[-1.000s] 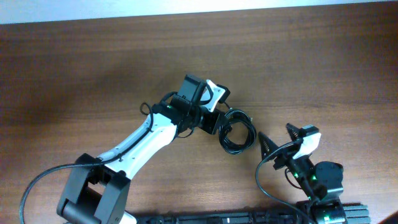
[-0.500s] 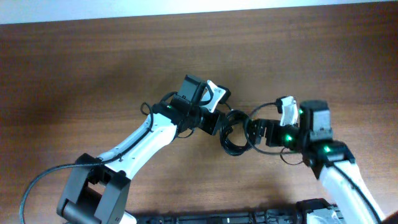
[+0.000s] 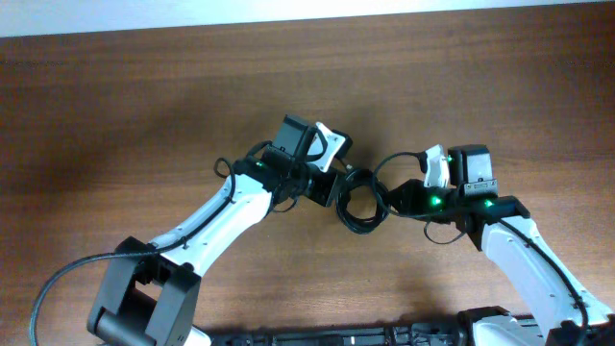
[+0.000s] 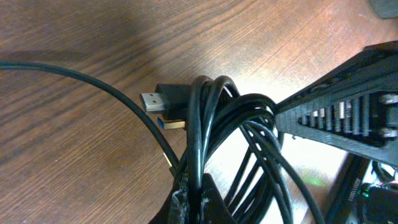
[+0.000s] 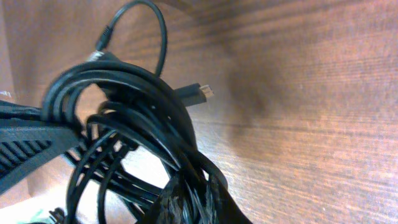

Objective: Untangle cables

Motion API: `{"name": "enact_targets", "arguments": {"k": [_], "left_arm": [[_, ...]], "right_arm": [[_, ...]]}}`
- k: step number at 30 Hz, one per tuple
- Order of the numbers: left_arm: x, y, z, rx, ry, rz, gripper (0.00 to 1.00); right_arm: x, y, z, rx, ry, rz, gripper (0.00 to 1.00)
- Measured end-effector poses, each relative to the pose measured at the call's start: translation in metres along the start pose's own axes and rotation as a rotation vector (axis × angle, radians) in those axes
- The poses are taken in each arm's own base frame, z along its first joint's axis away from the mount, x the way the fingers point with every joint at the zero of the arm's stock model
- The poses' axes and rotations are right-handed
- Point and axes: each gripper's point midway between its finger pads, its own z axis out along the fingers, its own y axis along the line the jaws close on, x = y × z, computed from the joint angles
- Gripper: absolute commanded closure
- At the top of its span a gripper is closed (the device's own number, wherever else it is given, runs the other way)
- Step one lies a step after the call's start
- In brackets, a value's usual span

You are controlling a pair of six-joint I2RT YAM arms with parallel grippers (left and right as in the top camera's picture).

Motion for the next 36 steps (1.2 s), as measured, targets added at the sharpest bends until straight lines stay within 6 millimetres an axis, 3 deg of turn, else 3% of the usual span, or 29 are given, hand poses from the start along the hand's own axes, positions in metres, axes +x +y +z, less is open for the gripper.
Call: {"name": "enact_targets", "arguments": {"k": [5, 8, 13, 15, 17, 19, 23, 27, 30, 35, 36], "left_arm": [[-0.006, -0.004, -0.006, 0.073, -0.021, -0.013, 1.00], [-0.014, -0.004, -0.018, 0.174, -0.048, -0.043, 1.00], [-0.016, -0.018, -0.024, 0.280, -0.054, -0.038, 1.00], [-0.017, -0.023, -0.026, 0.305, -0.055, -0.033, 1.00], [-0.017, -0.027, -0.027, 0.333, -0.054, -0.030, 1.00], [-0.017, -0.030, -0.029, 0.352, -0.053, -0.030, 1.00], [-0.017, -0.024, -0.028, 0.327, -0.053, -0.043, 1.00], [0.010, 0.004, -0.015, 0.106, 0.046, -0.117, 1.00], [0.020, 0.014, -0.012, 0.018, 0.081, -0.128, 1.00], [0.010, 0.037, -0.027, 0.001, 0.042, -0.201, 1.00], [0.006, 0.039, -0.031, 0.015, 0.028, -0.211, 0.94]], "right_arm": [[-0.005, 0.004, -0.002, -0.010, -0.013, -0.011, 0.73], [-0.005, 0.005, -0.002, -0.013, -0.011, -0.009, 0.58], [-0.001, 0.007, -0.002, -0.029, 0.007, -0.005, 0.56], [0.001, 0.014, -0.002, -0.066, 0.023, -0.006, 0.57], [0.003, 0.020, -0.003, -0.103, 0.035, -0.008, 0.66], [0.003, 0.024, -0.003, -0.122, 0.038, -0.020, 0.96], [0.005, 0.022, -0.003, -0.113, 0.044, -0.024, 0.96], [0.020, 0.001, -0.001, 0.007, 0.087, 0.034, 0.96], [0.023, -0.015, -0.003, 0.115, 0.085, 0.109, 0.96], [0.012, -0.017, -0.004, 0.141, 0.039, 0.148, 0.96], [0.008, -0.012, -0.004, 0.124, 0.029, 0.143, 0.96]]}}
